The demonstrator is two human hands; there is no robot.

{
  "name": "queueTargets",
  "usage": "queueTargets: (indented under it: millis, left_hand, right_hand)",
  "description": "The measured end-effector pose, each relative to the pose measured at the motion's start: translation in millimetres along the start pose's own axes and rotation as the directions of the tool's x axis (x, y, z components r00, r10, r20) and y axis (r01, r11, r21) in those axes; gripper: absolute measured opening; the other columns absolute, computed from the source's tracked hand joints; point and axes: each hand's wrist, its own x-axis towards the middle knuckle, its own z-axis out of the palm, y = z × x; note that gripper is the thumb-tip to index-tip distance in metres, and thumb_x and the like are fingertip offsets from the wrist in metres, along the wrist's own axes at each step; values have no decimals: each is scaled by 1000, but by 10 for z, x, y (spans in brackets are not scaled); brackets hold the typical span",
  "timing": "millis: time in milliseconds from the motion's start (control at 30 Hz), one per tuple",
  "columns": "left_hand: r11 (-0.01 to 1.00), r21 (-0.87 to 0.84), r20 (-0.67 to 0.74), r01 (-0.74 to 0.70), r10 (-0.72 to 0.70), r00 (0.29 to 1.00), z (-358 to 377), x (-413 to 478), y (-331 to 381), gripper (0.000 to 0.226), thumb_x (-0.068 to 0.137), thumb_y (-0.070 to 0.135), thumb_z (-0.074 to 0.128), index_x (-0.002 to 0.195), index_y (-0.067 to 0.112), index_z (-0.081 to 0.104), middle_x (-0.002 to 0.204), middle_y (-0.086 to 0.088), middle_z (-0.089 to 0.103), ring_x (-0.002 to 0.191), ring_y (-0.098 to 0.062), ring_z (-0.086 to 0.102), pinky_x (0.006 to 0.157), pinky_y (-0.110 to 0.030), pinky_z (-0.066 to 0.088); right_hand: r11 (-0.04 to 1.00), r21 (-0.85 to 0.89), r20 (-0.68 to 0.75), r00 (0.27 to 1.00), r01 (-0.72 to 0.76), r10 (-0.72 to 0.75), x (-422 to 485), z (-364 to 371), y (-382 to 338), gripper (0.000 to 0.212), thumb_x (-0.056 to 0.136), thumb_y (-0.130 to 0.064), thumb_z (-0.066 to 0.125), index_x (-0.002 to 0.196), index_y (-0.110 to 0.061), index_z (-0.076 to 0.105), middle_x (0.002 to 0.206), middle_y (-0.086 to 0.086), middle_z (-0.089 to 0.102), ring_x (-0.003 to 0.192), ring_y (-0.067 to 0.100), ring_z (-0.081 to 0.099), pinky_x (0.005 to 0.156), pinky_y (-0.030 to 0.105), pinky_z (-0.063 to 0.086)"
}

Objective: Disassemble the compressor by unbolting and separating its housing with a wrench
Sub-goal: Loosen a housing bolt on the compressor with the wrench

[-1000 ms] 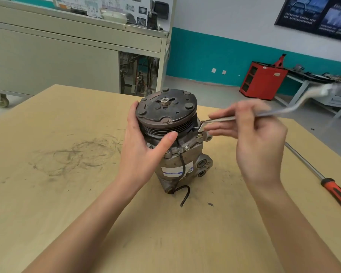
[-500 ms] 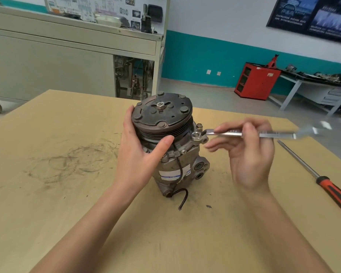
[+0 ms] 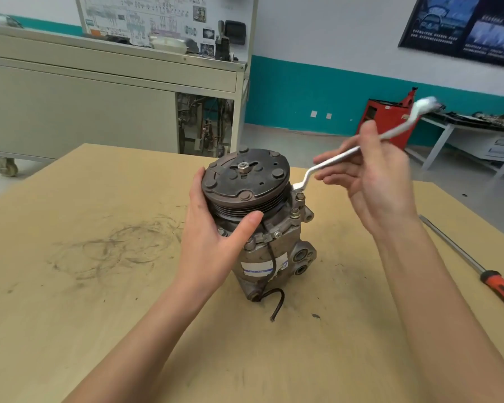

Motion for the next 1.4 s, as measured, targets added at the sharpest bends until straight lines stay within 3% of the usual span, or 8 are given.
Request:
queueTargets:
  millis: [167,467,600,667,867,1000,1233,1400]
  left_hand:
    - [1000,11,-15,-5,6,1000,-5,6,-11,105,67,68,59,151,28,12,149,6,38,136,-8,38,114,-41,33]
    - [1000,14,-15,-12,12,1000,-7,2,-21,104,67,69,60,151,30,12,147,6,41,134,-9,41,112,-42,35]
    - [1000,10,-14,-9,9,1000,-1,-1,-22,103,66,70,59,150,33,11,148,7,39,135,-9,40,113,-41,34]
    - [1000,9,-10,-7,7,1000,-1,1,-21,103,66,70,59,150,34,11,148,6,40,134,-10,40,112,-43,35]
    - [1000,8,-5,-7,7,1000,-3,4,-18,103,66,71,59,150,34,11,148,7,40,134,-9,41,113,-39,35]
    - [1000,10,-6,-5,5,1000,-1,1,-9,105,65,71,58,150,33,11,148,7,39,134,-9,40,113,-38,34]
    - [1000,5,3,4,-4,1000,-7,7,-13,105,65,70,59,150,34,10,149,6,39,135,-10,40,113,-42,35]
    - [1000,16,-1,-7,7,1000,-6,9,-16,104,66,70,59,151,31,11,149,5,39,135,-10,39,113,-42,34]
  right_hand:
    - [807,-366,76,879,464,-471,-563,146,44,27,96,-36,49,86,-15,62,77,6,72,67,21,71,58,33,58]
    - [255,-701,393,659,666,-642,-991,205,283,46,97,-28,49,84,11,69,95,20,70,80,24,71,63,32,59]
    - [836,-332,75,896,436,-437,-883,95,280,25,98,-19,46,87,-6,64,95,8,72,80,26,72,71,33,58]
    - [979,-50,0,980,197,-197,-684,-24,250,17,98,-14,39,90,-9,52,89,9,72,73,27,72,65,30,58]
    - [961,176,322,935,-211,147,107,-167,251,15,100,-11,29,111,-8,38,73,12,69,52,20,63,48,22,50]
    - [932,173,281,923,-318,262,248,17,362,21,103,-16,30,112,-8,47,63,8,66,42,12,57,38,16,43]
    - [981,-10,-132,972,193,-193,-310,47,96,38,100,-37,39,82,-12,60,78,11,73,64,26,71,55,24,55]
    - [725,-362,177,807,586,-563,-804,112,188,32,101,-34,41,100,-8,60,100,6,68,89,25,71,73,37,58]
